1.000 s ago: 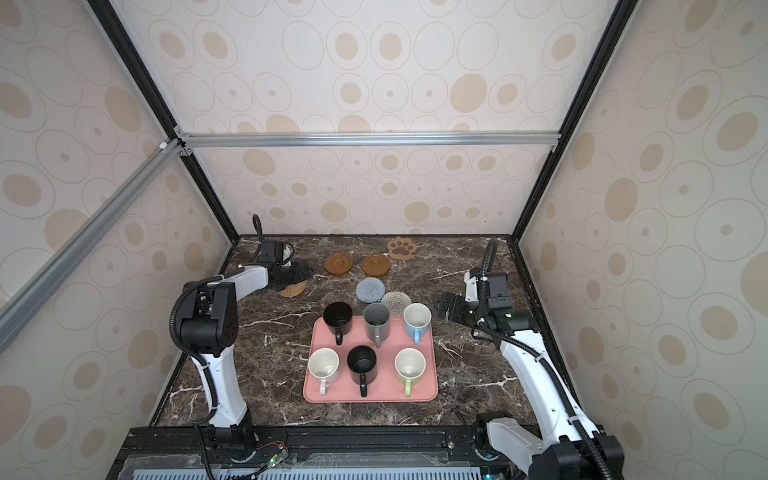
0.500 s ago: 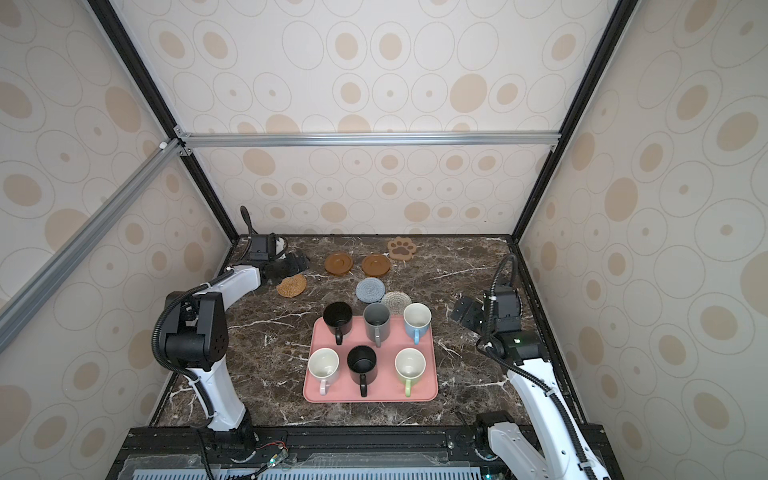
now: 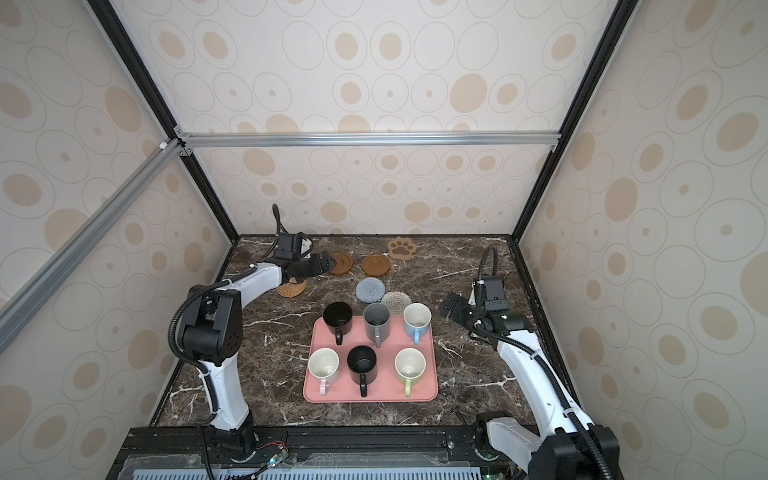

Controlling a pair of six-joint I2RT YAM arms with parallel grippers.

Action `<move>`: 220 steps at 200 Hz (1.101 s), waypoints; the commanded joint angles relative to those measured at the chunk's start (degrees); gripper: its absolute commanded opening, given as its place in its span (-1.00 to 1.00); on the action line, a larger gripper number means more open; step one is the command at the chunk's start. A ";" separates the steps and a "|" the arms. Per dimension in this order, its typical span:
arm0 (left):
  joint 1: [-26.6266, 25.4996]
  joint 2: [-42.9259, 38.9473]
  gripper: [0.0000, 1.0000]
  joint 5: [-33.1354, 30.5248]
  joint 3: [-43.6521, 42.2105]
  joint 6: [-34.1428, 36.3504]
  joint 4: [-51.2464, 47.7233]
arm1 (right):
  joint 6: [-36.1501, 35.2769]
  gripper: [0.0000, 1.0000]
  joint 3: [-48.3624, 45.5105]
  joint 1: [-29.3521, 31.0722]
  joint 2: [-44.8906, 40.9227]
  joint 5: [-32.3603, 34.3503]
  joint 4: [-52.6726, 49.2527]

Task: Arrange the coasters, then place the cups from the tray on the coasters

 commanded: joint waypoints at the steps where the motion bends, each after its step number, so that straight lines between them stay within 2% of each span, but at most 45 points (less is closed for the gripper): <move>1: -0.48 3.46 1.00 0.47 4.66 -3.02 2.19 | -1.37 0.99 1.80 0.40 0.12 -5.12 0.69; 100: -5.14 13.96 1.00 -2.11 12.49 -11.85 13.75 | -1.24 1.00 0.62 0.45 -1.73 -8.81 0.07; 168: -6.28 20.98 1.00 -3.50 18.89 -17.26 12.87 | -0.98 1.00 0.76 0.40 -1.75 -9.41 -0.37; 220: -6.72 21.08 1.00 -6.40 16.30 -22.43 13.31 | -0.89 0.99 0.01 0.40 -2.34 -9.34 -0.81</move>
